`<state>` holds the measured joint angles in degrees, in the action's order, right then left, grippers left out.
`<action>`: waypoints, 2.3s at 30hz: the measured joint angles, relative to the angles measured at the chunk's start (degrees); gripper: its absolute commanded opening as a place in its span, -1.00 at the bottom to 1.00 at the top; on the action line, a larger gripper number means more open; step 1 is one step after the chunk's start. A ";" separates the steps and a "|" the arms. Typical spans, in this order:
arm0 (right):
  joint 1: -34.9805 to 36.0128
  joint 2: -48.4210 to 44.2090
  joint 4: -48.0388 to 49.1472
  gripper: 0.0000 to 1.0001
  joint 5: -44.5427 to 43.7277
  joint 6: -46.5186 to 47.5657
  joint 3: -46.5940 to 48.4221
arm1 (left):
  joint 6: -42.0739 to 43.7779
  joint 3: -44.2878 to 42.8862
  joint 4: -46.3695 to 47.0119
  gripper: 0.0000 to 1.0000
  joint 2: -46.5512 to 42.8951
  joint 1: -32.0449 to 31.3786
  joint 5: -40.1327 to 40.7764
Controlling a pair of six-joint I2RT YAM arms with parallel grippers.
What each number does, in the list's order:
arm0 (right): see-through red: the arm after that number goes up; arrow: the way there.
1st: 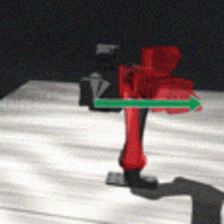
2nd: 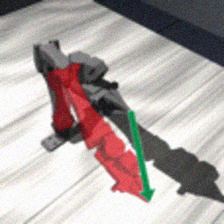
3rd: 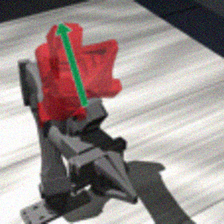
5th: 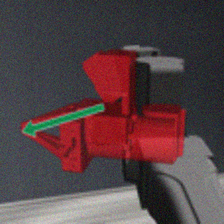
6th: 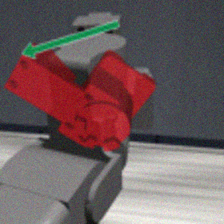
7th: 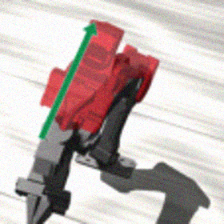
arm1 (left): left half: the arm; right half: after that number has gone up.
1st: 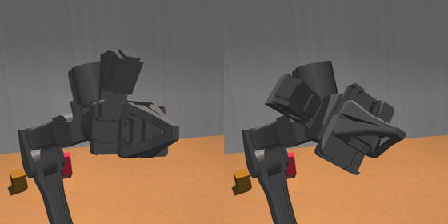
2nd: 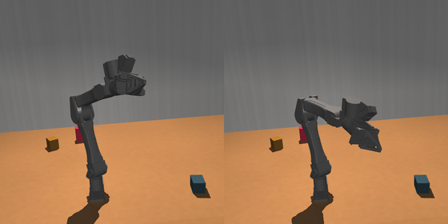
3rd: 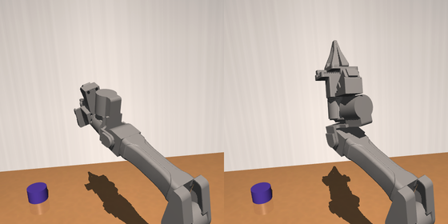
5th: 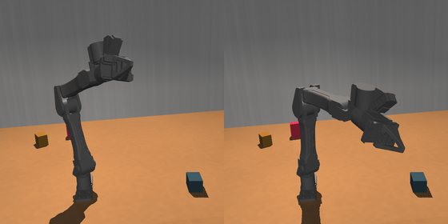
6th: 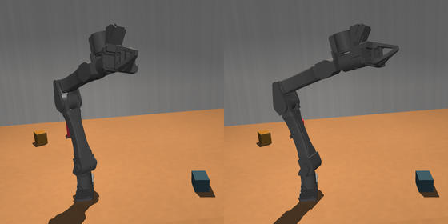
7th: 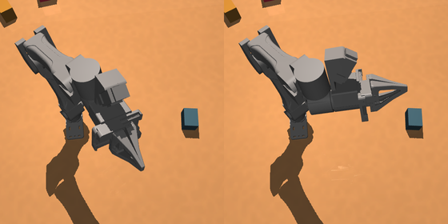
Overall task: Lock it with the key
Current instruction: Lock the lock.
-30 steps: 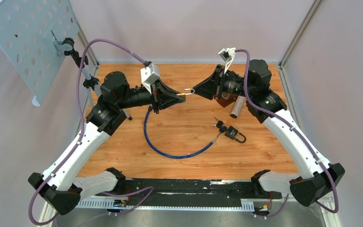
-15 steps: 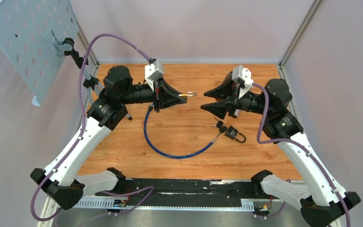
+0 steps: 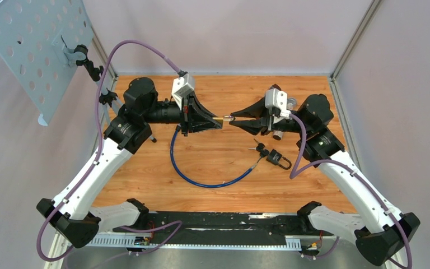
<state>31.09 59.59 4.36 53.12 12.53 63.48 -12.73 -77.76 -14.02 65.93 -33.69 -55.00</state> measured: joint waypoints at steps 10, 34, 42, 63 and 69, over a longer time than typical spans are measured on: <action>0.37 1.20 -1.97 -1.00 1.90 -4.79 2.64 | 1.05 1.03 2.89 -1.00 -1.33 0.09 2.43; -0.83 4.66 -10.40 -0.44 -5.66 -26.62 9.33 | 5.77 6.86 8.13 -1.00 -5.84 0.09 6.10; -0.90 4.15 -12.90 -0.78 -5.01 -26.95 9.53 | 5.68 5.55 6.73 -1.00 -3.93 0.42 5.99; -1.01 1.09 -4.37 -0.04 -0.48 -25.99 5.88 | 3.69 3.98 5.49 -1.00 -1.73 0.31 3.17; -1.01 0.44 -4.28 -0.01 -0.55 -24.55 4.74 | 3.69 3.85 5.20 -1.00 -1.73 0.37 2.16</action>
<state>30.09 60.03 0.08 52.58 -12.01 68.23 -9.04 -73.91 -8.82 64.20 -33.32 -52.84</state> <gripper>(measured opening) 0.502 0.077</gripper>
